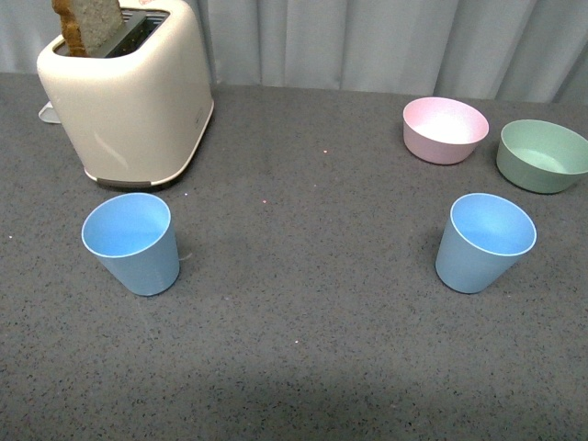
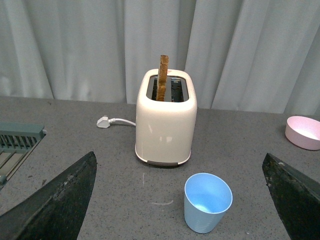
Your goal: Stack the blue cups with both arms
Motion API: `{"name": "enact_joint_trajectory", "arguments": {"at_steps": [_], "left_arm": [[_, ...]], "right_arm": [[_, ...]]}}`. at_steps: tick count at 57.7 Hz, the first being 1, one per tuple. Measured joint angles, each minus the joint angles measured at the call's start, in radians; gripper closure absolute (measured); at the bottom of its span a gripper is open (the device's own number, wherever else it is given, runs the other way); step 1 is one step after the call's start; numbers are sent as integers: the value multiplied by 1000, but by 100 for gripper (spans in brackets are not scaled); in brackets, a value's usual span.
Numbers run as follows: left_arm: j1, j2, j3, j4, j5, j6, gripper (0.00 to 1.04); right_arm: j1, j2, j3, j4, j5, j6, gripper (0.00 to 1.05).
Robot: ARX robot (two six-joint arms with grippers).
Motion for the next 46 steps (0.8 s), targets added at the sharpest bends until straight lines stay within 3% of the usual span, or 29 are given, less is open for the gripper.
{"name": "enact_joint_trajectory", "arguments": {"at_steps": [46], "left_arm": [[0, 0, 0, 0, 0, 0, 7]], "right_arm": [[0, 0, 0, 0, 0, 0, 10]]}}
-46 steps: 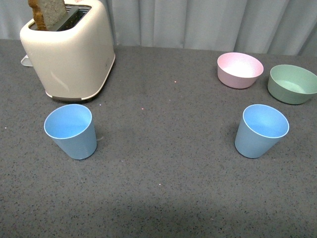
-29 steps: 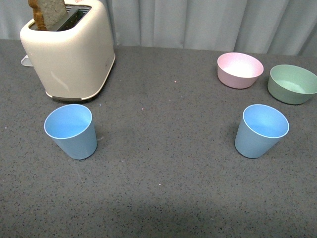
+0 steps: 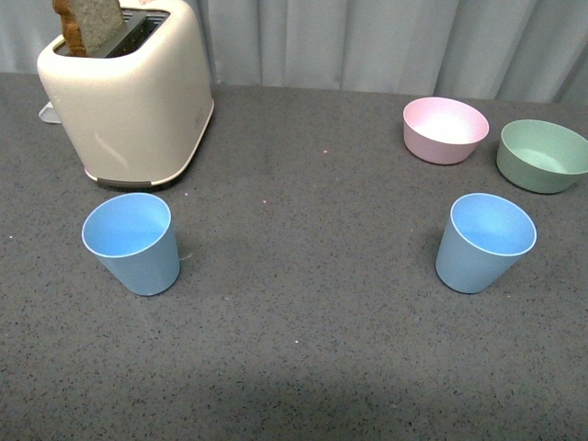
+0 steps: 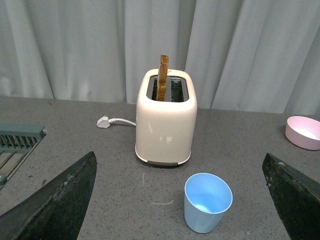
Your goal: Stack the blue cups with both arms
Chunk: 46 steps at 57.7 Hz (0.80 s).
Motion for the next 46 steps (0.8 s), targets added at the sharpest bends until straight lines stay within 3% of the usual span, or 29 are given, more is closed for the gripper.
{"name": "enact_joint_trajectory", "arguments": {"at_steps": [4, 6, 10, 15, 21, 29, 38, 46], "left_arm": [[-15, 14, 7, -25, -48, -16, 7], [-56, 67, 39, -113, -170, -65, 7], [-92, 175, 58, -153, -278, -138, 7], [-78, 301, 60, -92, -241, -191, 7], [-7, 555, 93, 111, -140, -225, 7], [12, 880, 180, 265, -41, -241, 7], [6, 1291, 354, 303, 13, -264, 7], [-22, 1487, 483, 261, 59, -275, 7]], "right_arm": [[0, 0, 0, 0, 0, 0, 10], [0, 0, 0, 0, 0, 0, 10], [0, 0, 0, 0, 1, 0, 10], [0, 0, 0, 0, 0, 0, 10], [0, 0, 0, 0, 0, 0, 10], [0, 0, 0, 0, 0, 0, 10], [0, 0, 0, 0, 0, 0, 10], [0, 0, 0, 0, 0, 0, 10]]}}
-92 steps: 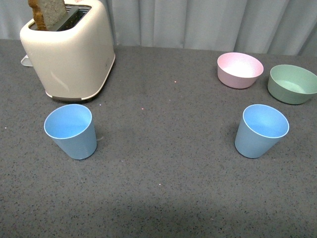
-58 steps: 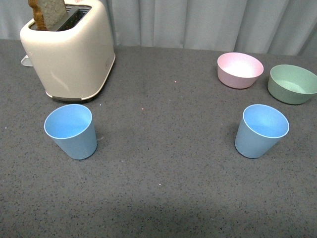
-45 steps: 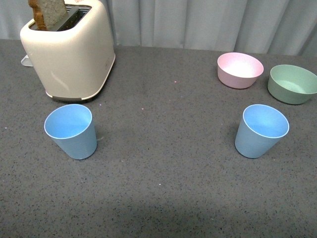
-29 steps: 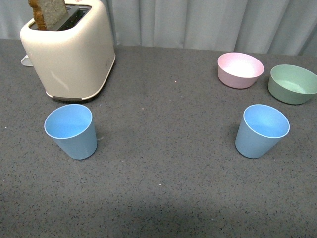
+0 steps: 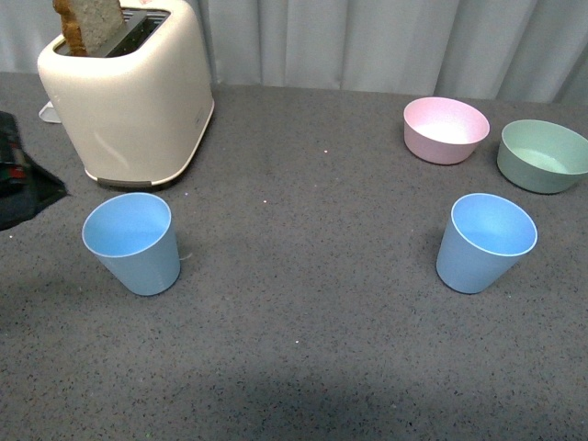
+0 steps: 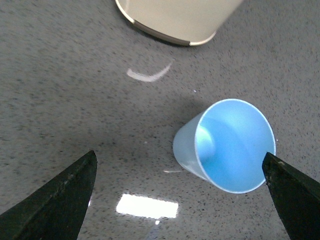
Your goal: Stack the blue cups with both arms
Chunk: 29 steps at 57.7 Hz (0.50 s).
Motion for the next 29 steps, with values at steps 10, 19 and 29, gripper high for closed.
{"name": "enact_joint_trajectory", "arguments": {"at_steps": [10, 19, 29], "left_arm": [[-40, 152, 118, -75, 2, -11, 7], [-55, 225, 176, -117, 6, -10, 7], [-54, 294, 224, -126, 23, -13, 7]], "right_arm": [[0, 0, 0, 0, 0, 0, 10], [0, 0, 0, 0, 0, 0, 10], [0, 0, 0, 0, 0, 0, 10]]}}
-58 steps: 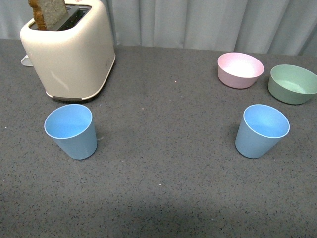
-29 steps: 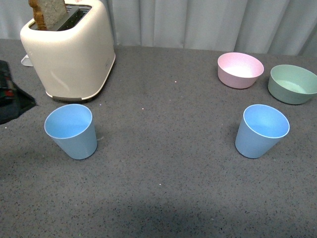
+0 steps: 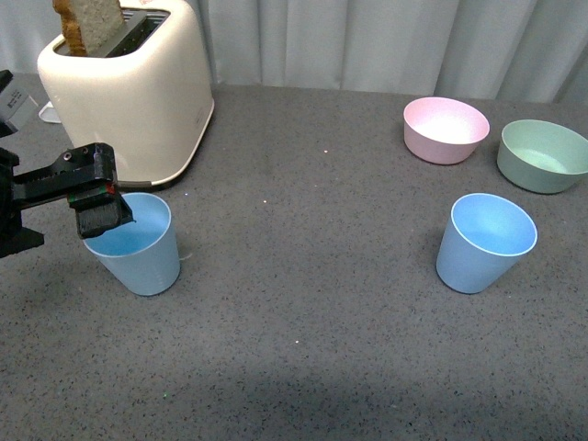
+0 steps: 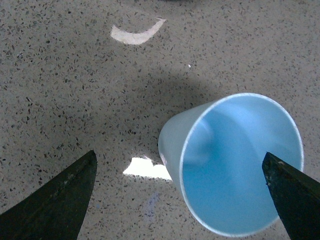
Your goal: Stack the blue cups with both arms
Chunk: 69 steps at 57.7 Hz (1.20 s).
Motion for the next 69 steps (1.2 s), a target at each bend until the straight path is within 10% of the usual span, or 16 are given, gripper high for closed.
{"name": "enact_joint_trajectory", "arguments": {"at_steps": [9, 40, 69], "left_arm": [[0, 53, 41, -45, -8, 2, 9], [-45, 64, 91, -134, -68, -22, 101], [-278, 112, 239, -205, -146, -7, 101]], "right_arm": [[0, 0, 0, 0, 0, 0, 10], [0, 0, 0, 0, 0, 0, 10], [0, 0, 0, 0, 0, 0, 10]]}}
